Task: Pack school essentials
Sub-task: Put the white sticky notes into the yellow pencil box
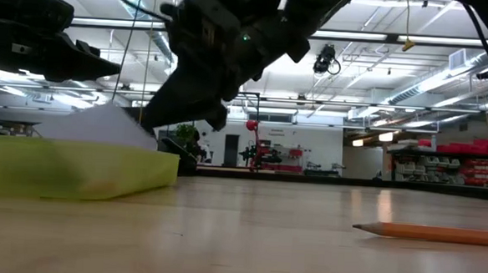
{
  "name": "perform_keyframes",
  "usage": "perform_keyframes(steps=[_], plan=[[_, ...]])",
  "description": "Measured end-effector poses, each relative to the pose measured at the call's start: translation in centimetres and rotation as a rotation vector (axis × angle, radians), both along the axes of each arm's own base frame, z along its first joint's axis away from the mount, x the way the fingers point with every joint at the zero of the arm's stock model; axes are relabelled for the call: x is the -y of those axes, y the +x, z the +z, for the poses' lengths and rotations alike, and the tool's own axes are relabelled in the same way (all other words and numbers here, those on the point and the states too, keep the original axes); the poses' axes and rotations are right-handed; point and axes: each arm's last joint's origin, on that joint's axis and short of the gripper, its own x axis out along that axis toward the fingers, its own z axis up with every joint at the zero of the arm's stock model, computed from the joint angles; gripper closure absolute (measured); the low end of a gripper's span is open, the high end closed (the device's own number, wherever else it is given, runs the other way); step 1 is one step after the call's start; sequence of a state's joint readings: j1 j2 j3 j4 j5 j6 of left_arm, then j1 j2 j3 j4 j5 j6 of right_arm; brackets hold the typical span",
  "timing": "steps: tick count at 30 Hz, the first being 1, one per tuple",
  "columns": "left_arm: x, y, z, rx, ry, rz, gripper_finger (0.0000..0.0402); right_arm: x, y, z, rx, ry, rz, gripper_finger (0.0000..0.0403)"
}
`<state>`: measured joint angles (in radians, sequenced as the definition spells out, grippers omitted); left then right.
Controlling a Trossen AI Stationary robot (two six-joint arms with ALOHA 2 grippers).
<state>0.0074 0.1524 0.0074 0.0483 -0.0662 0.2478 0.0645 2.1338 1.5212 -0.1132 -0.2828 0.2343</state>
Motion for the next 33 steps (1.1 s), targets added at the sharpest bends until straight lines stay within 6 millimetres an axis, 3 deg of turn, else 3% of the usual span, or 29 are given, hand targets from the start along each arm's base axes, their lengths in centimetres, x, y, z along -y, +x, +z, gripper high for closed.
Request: perform_keyframes(steps=[6,13,16,21,29,33], plan=[[0.0,0.0,0.0,0.0,0.0,0.0,0.0376,3.0,0.2,1.0,-0.077,0.001,-0.13,0.0291],[0.0,0.0,0.0,0.0,0.0,0.0,0.0368,2.5,1.4,4.4,0.085,-0.095,-0.018,0.029],[0.0,0.0,0.0,0.0,0.0,0.0,0.0366,2.3,1.7,4.8,0.144,-0.123,0.0,0.029],[0.0,0.0,0.0,0.0,0.0,0.0,0.0373,1.1,2.0,4.6,0.186,-0.142,0.034,0.0291],[0.0,0.0,0.0,-0.001,0.0,0.0,0.0377,-3.2,1.7,4.6,0.22,-0.252,0.029,0.0297],[0.0,0.0,0.0,-0.001,0.0,0.0,0.037,-4.0,1.7,4.7,0.228,-0.272,0.006,0.0297]])
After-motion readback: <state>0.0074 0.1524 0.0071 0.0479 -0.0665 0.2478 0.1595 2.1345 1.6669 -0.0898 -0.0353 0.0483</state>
